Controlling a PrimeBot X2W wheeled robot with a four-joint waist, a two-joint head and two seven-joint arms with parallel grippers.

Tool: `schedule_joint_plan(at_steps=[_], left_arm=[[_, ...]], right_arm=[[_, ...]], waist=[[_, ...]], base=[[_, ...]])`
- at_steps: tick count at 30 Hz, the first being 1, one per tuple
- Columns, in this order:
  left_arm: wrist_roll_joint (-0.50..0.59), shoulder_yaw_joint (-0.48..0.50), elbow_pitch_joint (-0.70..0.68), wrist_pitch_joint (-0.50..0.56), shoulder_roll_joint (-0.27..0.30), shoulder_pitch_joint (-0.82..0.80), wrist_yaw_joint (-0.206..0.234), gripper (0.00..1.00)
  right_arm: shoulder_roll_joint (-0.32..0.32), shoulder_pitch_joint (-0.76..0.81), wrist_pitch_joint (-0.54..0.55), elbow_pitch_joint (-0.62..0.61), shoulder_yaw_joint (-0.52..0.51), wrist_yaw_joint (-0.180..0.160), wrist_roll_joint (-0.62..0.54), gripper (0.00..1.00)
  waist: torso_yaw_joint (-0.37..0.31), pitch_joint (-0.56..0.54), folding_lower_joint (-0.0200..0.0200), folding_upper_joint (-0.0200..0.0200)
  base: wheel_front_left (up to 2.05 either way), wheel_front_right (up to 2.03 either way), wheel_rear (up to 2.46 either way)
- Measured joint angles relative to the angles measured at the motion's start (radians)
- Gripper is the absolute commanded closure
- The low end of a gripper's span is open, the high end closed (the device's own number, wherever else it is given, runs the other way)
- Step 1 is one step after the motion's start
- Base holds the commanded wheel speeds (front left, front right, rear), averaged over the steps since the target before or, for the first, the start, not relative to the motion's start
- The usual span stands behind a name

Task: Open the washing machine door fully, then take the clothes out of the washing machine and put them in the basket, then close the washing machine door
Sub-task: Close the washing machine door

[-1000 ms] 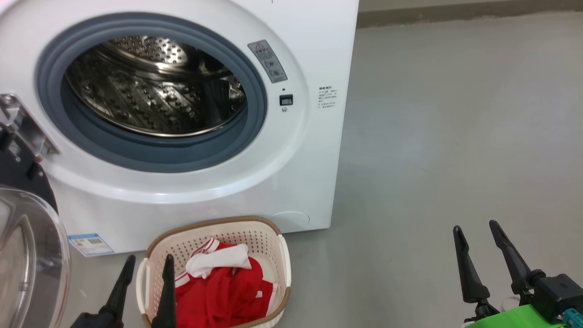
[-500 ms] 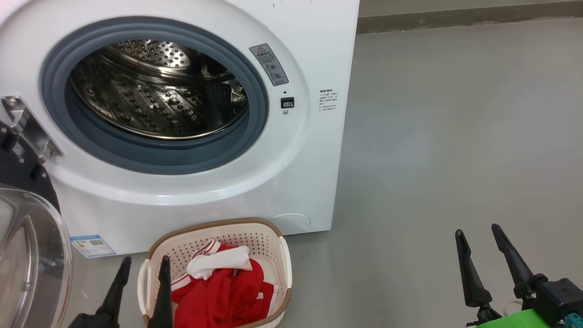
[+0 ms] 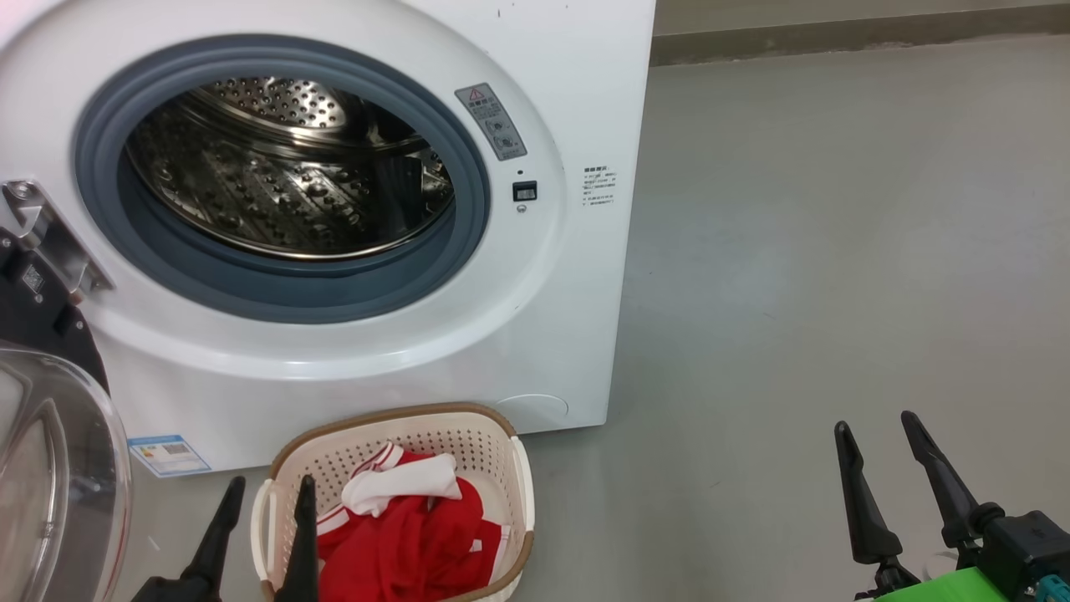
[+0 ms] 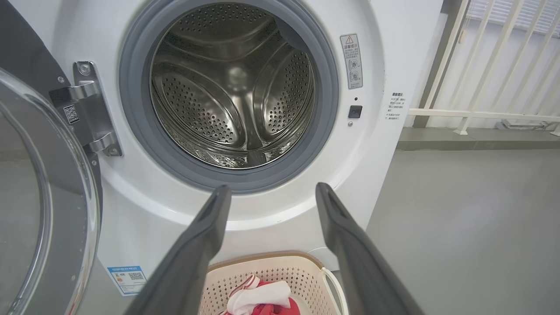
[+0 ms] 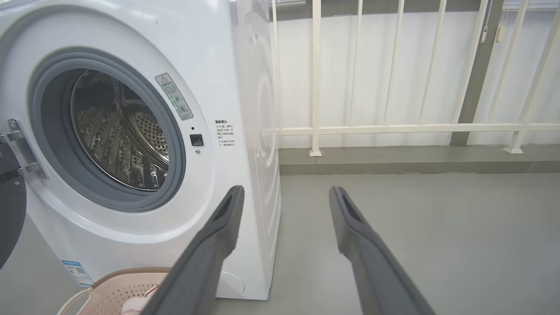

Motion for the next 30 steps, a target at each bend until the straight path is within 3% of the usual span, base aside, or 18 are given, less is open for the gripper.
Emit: schedule_joint_plan(at_steps=[8,21,30], left_arm=[[0.025,0.003,-0.001,0.000,-0.002,0.000,0.001,0.00],[0.030,0.004,-0.004,0.000,-0.003,0.000,0.002,0.00],[0.052,-0.011,0.005,0.000,0.004,-0.001,-0.001,0.00]], right_arm=[[0.000,0.000,0.000,-0.001,0.002,0.000,0.000,0.00],[0.000,-0.001,0.000,-0.002,0.002,0.000,-0.003,0.00],[0.000,-0.001,0.000,-0.002,0.002,0.000,-0.003,0.00]], waist=[[0.004,0.008,0.0000,0.0000],[0.016,0.026,0.0000,0.0000],[0.021,0.029,0.0000,0.0000]], base=[[-0.30,0.30,0.00],[-1.45,1.39,0.05],[-0.46,0.46,0.00]])
